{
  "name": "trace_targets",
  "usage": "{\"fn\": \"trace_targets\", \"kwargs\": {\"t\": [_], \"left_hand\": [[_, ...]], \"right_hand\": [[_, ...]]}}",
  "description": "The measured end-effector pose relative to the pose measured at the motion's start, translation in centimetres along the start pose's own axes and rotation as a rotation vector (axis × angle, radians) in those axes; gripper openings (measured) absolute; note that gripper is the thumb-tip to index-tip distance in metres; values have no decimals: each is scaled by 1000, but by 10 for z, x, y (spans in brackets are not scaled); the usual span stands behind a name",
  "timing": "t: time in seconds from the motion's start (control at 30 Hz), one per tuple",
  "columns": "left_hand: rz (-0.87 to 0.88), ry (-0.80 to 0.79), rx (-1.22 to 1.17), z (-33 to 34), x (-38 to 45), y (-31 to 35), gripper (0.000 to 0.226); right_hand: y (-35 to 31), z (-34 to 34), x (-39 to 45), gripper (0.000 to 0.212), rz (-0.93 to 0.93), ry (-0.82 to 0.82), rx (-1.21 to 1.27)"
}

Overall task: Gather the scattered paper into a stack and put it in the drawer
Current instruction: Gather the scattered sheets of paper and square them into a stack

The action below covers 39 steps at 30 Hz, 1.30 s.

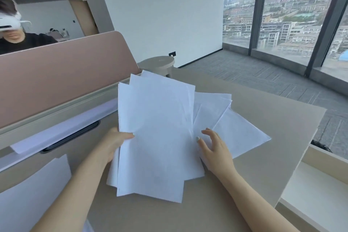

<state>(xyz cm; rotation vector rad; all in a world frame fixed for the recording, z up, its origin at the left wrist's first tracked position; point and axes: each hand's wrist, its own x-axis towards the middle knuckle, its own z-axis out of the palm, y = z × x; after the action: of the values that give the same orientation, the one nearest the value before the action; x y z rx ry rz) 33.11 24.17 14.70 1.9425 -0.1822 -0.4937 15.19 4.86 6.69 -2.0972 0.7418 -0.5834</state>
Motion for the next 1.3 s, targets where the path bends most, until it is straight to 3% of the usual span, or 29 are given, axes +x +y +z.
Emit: {"fn": "trace_targets", "kwargs": {"t": [0.13,0.2,0.3,0.33,0.4,0.43,0.53,0.67,0.73,0.83,0.9,0.97,1.07,1.17,1.3], "left_hand": [[40,-25,50,-12,28,21,31],[13,-61,118,-4,44,20,25],[-6,-2,433,9,69,10,13],[-27,3,535,12,73,9,17],[-102,-22,618,16,84,4,53],[-131,-9,601,18,89,3,65],[-113,48,538,21,95,3,65],[-153,-2,444,23,91,2,60],[-166,-84,302,22,84,-2,45],[-130,-154,217,24,69,-9,28],[-51,-114,186,24,56,-13,25],[11,-43,105,21,37,-17,21],[80,35,9,13,0,-30,8],[171,92,-30,5,-42,-46,11],[286,234,-93,-5,-93,-57,13]], "right_hand": [[1,5,2,44,-64,-40,-112],[2,5,4,46,-89,-51,-151],[5,7,4,49,-87,-98,-229],[5,9,4,51,-81,-133,-286],[4,11,5,61,-91,-197,-385],[3,11,6,74,-102,-207,-399],[4,10,9,92,-107,-211,-447],[4,8,9,66,-109,-215,-475],[3,8,8,66,-102,-217,-488],[3,10,8,81,-66,-195,-482],[1,9,5,112,-80,-165,-487],[0,8,3,117,-74,-165,-505],[-5,4,-3,100,-77,-194,-451],[-10,1,-15,63,-59,-153,-346],[-32,-8,-29,67,101,-198,341]]}}
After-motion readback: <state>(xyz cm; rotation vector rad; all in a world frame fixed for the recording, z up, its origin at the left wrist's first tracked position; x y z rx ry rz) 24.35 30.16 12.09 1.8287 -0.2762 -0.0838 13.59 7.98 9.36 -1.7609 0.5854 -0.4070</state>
